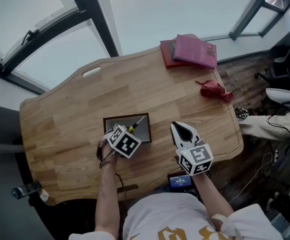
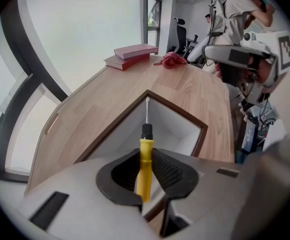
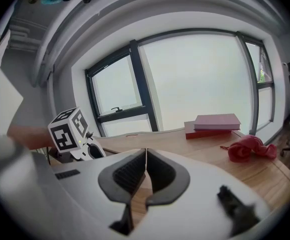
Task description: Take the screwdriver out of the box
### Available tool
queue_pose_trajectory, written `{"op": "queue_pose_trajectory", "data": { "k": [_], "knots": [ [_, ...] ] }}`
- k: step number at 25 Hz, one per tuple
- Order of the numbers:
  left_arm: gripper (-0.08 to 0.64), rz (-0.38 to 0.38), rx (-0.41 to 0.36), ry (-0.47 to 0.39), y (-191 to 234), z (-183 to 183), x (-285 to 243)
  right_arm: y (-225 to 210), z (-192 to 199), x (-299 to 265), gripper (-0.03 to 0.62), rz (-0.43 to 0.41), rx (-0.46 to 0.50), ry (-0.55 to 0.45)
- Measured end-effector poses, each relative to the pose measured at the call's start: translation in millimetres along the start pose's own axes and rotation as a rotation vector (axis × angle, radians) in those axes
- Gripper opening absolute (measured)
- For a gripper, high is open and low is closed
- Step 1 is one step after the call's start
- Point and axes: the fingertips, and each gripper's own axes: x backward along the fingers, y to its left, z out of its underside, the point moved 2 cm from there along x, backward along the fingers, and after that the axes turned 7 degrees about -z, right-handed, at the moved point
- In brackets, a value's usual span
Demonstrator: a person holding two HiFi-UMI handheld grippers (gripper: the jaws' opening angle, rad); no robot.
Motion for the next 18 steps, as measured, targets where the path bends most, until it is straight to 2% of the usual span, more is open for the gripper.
{"op": "queue_pose_trajectory", "data": {
  "k": [4, 6, 11, 18],
  "knots": [
    [0.080, -0.018, 0.026, -0.023, 4.6, 3.1, 6.4, -0.4, -3.6, 5.6, 0.032, 0.013, 0.008, -0.009],
    [0.080, -0.025, 0.063, -0.043, 8.4, 5.9, 10.0, -0.4, -5.4, 9.0, 0.032, 0.019, 0.012, -0.016],
    [0.080, -0.042, 0.165, -0.130, 16.2, 6.8, 23.9, 2.1, -11.0, 15.4, 0.032, 0.025, 0.017, -0.032],
    [0.080, -0.078, 0.230, -0.250, 13.2, 6.2, 48.8, 19.7, -20.5, 21.0, 0.032, 0.018, 0.037, -0.058]
  ]
}}
